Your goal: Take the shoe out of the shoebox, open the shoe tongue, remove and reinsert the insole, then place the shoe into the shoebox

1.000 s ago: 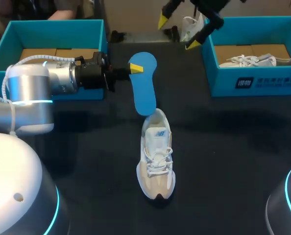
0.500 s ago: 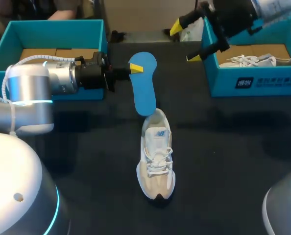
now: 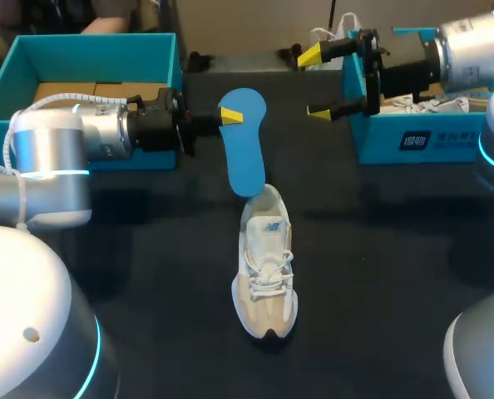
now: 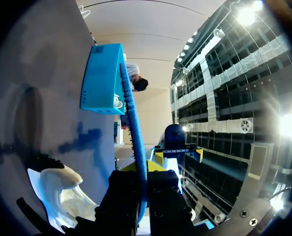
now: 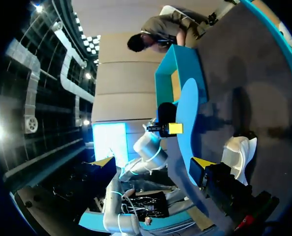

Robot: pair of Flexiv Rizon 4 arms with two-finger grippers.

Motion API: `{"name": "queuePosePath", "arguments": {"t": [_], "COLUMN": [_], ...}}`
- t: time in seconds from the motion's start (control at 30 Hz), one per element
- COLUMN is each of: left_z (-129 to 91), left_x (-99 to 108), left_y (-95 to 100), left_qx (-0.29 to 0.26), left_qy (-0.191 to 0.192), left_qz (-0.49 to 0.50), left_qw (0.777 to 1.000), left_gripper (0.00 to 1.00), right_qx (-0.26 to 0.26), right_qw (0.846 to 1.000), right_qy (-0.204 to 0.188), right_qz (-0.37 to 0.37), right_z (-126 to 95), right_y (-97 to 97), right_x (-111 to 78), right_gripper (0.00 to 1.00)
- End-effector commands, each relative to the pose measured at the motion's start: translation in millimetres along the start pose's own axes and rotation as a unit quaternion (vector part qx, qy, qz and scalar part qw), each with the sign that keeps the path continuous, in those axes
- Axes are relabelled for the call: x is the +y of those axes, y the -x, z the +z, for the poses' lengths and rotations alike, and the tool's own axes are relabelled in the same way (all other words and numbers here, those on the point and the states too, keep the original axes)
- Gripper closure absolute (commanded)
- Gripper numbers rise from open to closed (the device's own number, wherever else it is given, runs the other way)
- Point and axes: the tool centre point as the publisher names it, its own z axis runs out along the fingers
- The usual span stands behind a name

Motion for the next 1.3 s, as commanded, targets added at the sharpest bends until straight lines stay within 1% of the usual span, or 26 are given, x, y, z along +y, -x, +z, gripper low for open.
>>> {"name": "queuePosePath", "arguments": {"t": [0.03, 0.13, 0.27, 0.3, 0.37, 0.4, 0.43, 0.47, 0.6, 0.67, 0.73, 0.77, 0.8, 1.23, 1.27, 1.3], "left_z": [0, -2, -10, -12, -15, -17, -19, -20, -24, -24, -23, -22, -21, -21, -22, -24], "left_x": [1, -2, -6, -7, -7, -6, -7, -7, -11, -12, -11, -10, -10, -10, -12, -16], "left_y": [-0.4, -2.3, -8.1, -9.3, -9.7, -10.0, -10.8, -11.5, -19.3, -24.3, -29.0, -31.0, -31.6, -31.6, -25.3, -24.2], "left_qx": [-0.002, 0.0, 0.012, 0.004, -0.007, -0.012, -0.015, -0.015, -0.008, -0.002, 0.002, -0.001, 0.006, 0.006, -0.017, -0.003], "left_qy": [0.0, -0.002, 0.01, 0.01, -0.006, -0.002, -0.011, -0.017, -0.022, -0.025, -0.017, -0.021, -0.042, -0.042, -0.037, -0.032], "left_qz": [0.0, 0.018, 0.083, 0.108, 0.166, 0.187, 0.211, 0.238, 0.307, 0.351, 0.412, 0.46, 0.518, 0.518, 0.561, 0.569], "left_qw": [1.0, 1.0, 0.996, 0.994, 0.986, 0.982, 0.977, 0.971, 0.951, 0.936, 0.911, 0.888, 0.855, 0.855, 0.827, 0.822], "left_gripper": [1.0, 1.0, 1.0, 1.0, 1.0, 1.0, 1.0, 1.0, 1.0, 1.0, 1.0, 1.0, 1.0, 1.0, 1.0, 1.0], "right_qx": [0.03, 0.032, 0.04, 0.041, 0.045, 0.05, 0.052, 0.058, 0.058, 0.058, 0.058, 0.058, 0.058, 0.058, 0.058, 0.058], "right_qw": [1.0, 0.999, 0.999, 0.999, 0.999, 0.999, 0.999, 0.998, 0.998, 0.998, 0.998, 0.998, 0.998, 0.998, 0.998, 0.998], "right_qy": [0.003, 0.003, 0.005, 0.005, 0.003, 0.0, -0.003, -0.004, -0.004, -0.004, -0.004, -0.004, -0.004, -0.004, -0.004, -0.004], "right_qz": [0.003, 0.004, 0.009, 0.009, 0.004, 0.0, 0.002, 0.002, 0.002, 0.002, 0.002, 0.002, 0.002, 0.002, 0.002, 0.002], "right_z": [4, 5, 6, 6, 7, 7, 6, 6, 6, 6, 6, 6, 6, 6, 6, 6], "right_y": [4.2, 8.0, 13.5, 14.4, 16.4, 17.4, 19.2, 20.7, 20.7, 20.7, 20.7, 20.7, 20.7, 20.7, 20.7, 20.7], "right_x": [0.2, 2.1, 3.8, 4.1, 5.0, 5.6, 6.2, 6.7, 6.7, 6.7, 6.7, 6.7, 6.7, 6.7, 6.7, 6.7], "right_gripper": [0.0, 0.0, 0.0, 0.0, 0.0, 0.0, 0.0, 0.0, 0.0, 0.0, 0.0, 0.0, 0.0, 0.0, 0.0, 0.0]}}
